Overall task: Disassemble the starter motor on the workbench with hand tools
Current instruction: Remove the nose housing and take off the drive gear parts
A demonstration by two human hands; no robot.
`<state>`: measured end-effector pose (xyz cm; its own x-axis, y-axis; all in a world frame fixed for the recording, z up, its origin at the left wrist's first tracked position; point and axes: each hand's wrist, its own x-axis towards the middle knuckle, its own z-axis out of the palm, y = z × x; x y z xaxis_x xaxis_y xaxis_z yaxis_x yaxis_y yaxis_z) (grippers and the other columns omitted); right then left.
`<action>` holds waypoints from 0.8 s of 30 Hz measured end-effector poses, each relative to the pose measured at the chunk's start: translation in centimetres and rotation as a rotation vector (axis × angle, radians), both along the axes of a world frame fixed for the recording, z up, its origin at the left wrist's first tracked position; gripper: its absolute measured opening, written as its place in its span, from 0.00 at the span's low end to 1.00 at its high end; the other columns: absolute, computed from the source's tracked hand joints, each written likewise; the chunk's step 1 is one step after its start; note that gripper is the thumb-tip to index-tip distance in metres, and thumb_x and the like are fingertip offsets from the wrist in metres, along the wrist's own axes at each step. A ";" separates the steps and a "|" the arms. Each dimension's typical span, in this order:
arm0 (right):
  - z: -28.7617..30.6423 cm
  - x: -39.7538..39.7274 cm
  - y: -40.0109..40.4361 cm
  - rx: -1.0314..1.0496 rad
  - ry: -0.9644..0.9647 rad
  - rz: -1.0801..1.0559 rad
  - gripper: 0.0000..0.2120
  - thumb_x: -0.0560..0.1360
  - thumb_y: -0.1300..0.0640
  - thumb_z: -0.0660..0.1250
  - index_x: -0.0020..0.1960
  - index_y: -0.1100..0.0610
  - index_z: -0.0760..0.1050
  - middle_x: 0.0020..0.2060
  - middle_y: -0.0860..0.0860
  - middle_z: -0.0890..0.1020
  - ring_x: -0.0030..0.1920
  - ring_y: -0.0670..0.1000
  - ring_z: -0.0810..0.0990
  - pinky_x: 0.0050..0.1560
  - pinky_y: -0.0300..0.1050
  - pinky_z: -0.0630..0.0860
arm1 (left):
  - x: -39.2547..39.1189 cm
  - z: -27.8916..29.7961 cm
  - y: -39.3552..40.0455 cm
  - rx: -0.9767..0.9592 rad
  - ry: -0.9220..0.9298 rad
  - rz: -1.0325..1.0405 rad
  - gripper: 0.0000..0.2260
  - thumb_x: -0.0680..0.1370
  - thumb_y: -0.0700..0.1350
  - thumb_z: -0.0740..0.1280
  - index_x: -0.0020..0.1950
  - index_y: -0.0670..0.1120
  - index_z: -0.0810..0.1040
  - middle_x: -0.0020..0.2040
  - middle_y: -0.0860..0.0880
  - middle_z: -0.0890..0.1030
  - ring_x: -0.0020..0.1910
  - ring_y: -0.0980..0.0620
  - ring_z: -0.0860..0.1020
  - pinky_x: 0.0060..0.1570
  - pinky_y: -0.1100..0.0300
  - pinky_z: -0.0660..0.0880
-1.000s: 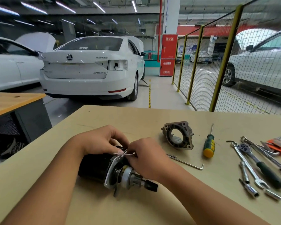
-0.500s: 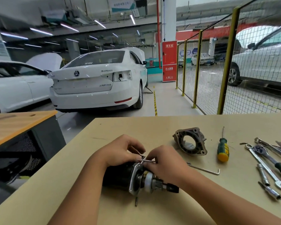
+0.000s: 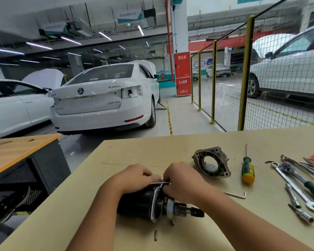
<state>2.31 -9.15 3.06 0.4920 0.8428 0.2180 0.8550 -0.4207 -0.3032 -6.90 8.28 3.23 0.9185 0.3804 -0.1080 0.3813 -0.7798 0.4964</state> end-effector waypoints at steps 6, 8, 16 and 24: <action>-0.4 0.2 0.1 0.050 0.009 -0.007 0.06 0.70 0.55 0.68 0.43 0.54 0.83 0.37 0.53 0.81 0.39 0.56 0.79 0.32 0.46 0.74 | -0.7 0.1 0.9 -0.157 -0.054 -0.116 0.10 0.80 0.47 0.73 0.61 0.53 0.84 0.56 0.48 0.85 0.59 0.52 0.82 0.62 0.60 0.76; -0.6 0.2 0.0 0.087 0.050 -0.018 0.07 0.69 0.54 0.68 0.45 0.53 0.84 0.39 0.52 0.82 0.40 0.55 0.80 0.36 0.48 0.78 | -0.7 -0.1 1.1 -0.191 -0.077 -0.101 0.10 0.79 0.46 0.74 0.60 0.52 0.84 0.55 0.46 0.85 0.57 0.49 0.82 0.58 0.62 0.77; -2.1 0.9 -0.5 0.223 0.257 0.020 0.04 0.68 0.51 0.69 0.42 0.47 0.81 0.34 0.47 0.78 0.35 0.47 0.76 0.33 0.43 0.72 | -1.2 -0.2 1.7 -0.235 -0.138 -0.108 0.09 0.76 0.45 0.77 0.54 0.57 0.88 0.51 0.52 0.88 0.54 0.52 0.84 0.56 0.61 0.78; -3.9 1.6 -0.6 0.316 0.432 0.067 0.02 0.69 0.50 0.70 0.40 0.45 0.77 0.28 0.47 0.75 0.27 0.42 0.69 0.28 0.38 0.65 | -1.4 -0.3 1.8 -0.301 -0.107 -0.063 0.07 0.76 0.50 0.78 0.54 0.56 0.88 0.51 0.49 0.88 0.53 0.49 0.86 0.59 0.55 0.80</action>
